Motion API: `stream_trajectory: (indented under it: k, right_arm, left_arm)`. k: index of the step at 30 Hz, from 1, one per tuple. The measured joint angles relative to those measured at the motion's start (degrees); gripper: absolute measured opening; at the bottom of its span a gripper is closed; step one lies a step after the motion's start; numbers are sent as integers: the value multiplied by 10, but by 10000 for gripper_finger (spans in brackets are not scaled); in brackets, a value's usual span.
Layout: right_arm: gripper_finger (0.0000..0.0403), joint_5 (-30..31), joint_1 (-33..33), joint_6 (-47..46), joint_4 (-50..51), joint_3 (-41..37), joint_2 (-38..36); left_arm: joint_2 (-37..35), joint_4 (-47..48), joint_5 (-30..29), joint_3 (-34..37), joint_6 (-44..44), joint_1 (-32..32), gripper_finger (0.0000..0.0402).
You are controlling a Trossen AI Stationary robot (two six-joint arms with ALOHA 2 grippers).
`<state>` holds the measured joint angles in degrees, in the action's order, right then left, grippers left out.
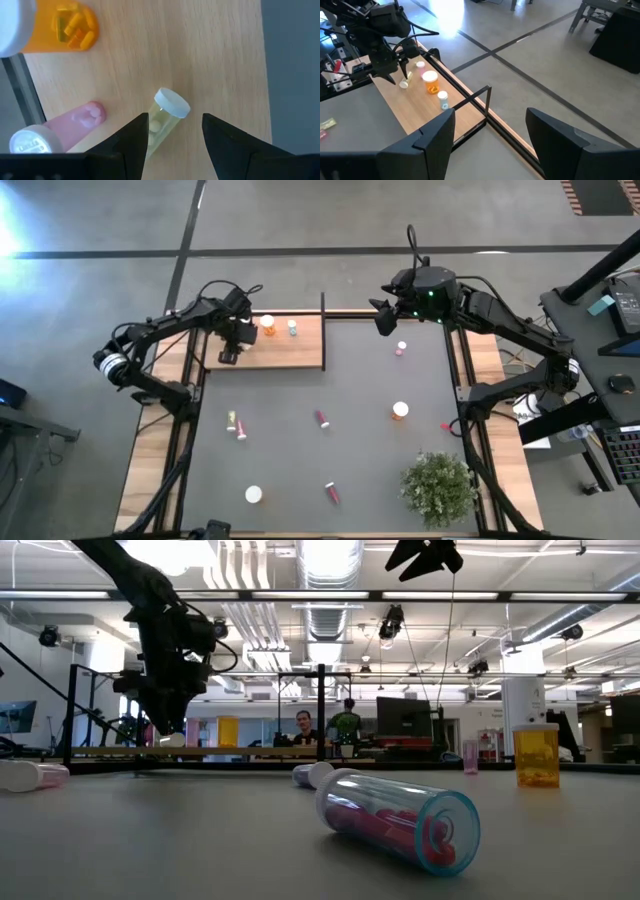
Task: Pick and place medicine bottles onto shelf by color
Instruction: Put the right yellow pill bottle on the shelf aligned with the other yellow pill bottle
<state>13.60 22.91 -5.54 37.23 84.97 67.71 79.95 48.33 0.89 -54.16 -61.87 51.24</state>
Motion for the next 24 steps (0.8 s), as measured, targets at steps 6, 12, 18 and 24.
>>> stream_trajectory:
  k: [6,12,18,24]
  right_arm:
    - [233,0,0,0,0,0,0]
    - [233,0,0,0,0,0,0]
    - [233,0,0,0,0,0,0]
    - [233,0,0,0,0,0,0]
  left_arm:
    - [13,-1,-15,1,5,-4,169]
    - [27,-9,-18,1,16,-4,169]
    - [28,-14,-19,1,20,-4,169]
    - [42,-16,-21,2,28,-4,169]
